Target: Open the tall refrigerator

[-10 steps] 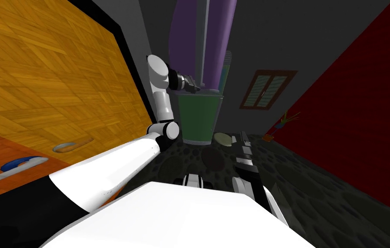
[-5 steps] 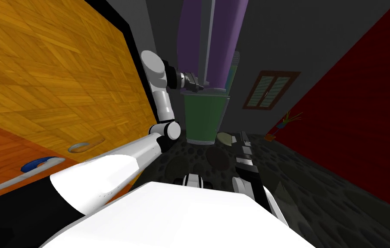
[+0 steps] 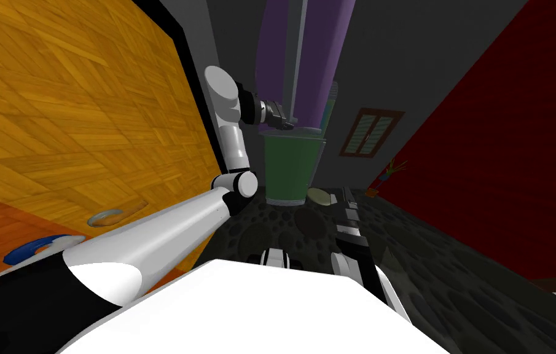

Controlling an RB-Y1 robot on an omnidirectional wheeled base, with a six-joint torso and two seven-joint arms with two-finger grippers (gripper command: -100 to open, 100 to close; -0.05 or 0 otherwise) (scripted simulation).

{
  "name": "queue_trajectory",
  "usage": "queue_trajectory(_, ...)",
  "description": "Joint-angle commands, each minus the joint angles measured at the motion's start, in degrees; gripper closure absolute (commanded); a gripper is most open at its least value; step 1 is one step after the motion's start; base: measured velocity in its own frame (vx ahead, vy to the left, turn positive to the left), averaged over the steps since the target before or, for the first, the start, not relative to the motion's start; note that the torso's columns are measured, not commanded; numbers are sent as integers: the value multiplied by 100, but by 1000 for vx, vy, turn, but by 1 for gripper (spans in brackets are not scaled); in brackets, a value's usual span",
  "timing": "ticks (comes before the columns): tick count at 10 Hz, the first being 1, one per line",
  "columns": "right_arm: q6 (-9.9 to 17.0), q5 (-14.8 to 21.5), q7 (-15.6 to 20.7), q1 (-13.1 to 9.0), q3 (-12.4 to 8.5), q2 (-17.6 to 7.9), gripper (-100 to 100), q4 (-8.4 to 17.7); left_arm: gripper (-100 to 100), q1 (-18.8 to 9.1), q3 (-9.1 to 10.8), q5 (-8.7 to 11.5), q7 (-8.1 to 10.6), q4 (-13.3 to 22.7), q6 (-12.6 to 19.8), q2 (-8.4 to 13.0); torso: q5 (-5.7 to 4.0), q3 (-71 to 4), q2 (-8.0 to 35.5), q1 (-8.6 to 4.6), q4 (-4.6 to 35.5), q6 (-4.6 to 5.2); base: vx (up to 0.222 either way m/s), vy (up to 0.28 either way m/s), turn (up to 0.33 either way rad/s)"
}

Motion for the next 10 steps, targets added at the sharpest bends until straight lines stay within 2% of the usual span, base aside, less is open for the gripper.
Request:
queue_trajectory(1,0,0,0,1,0,1,0,0,-100,-162,-45,-71,44,428,-349,99,13,3,7,22,15,-16,-17,36,-10)
queue_trajectory(2,0,0,0,2,0,1,0,0,-100,-342,-165,-262,114,616,-489,225,26,5,6,45,11,-25,-34,82,-303)
queue_trajectory(3,0,0,0,0,0,0,0,0,-100,-342,-165,-262,114,795,-580,225,32,5,16,73,22,-15,-43,107,-190)
queue_trajectory(4,0,0,0,2,0,0,0,0,-100,-342,-165,-262,114,881,-715,225,45,18,25,93,18,-32,-21,52,2)
queue_trajectory(5,0,0,0,2,0,1,0,0,-100,-342,-165,-262,114,881,-715,225,51,17,23,96,19,-39,-9,7,29)
queue_trajectory(6,0,0,0,2,0,1,0,0,-100,-522,-284,-453,184,1119,-875,350,49,4,11,91,18,-38,-55,76,-319)
queue_trajectory(7,0,0,0,0,0,0,0,0,-100,-522,-284,-453,184,1258,-933,350,44,4,20,97,30,-21,-68,121,-204)
queue_trajectory(9,0,0,0,2,0,1,0,0,-100,-522,-284,-453,184,1335,-1081,350,55,1,17,102,38,-42,-25,35,23)
queue_trajectory(10,0,0,0,3,0,1,0,0,-100,-701,-404,-644,254,1765,-1232,476,53,-8,7,94,44,-41,-38,65,-302)
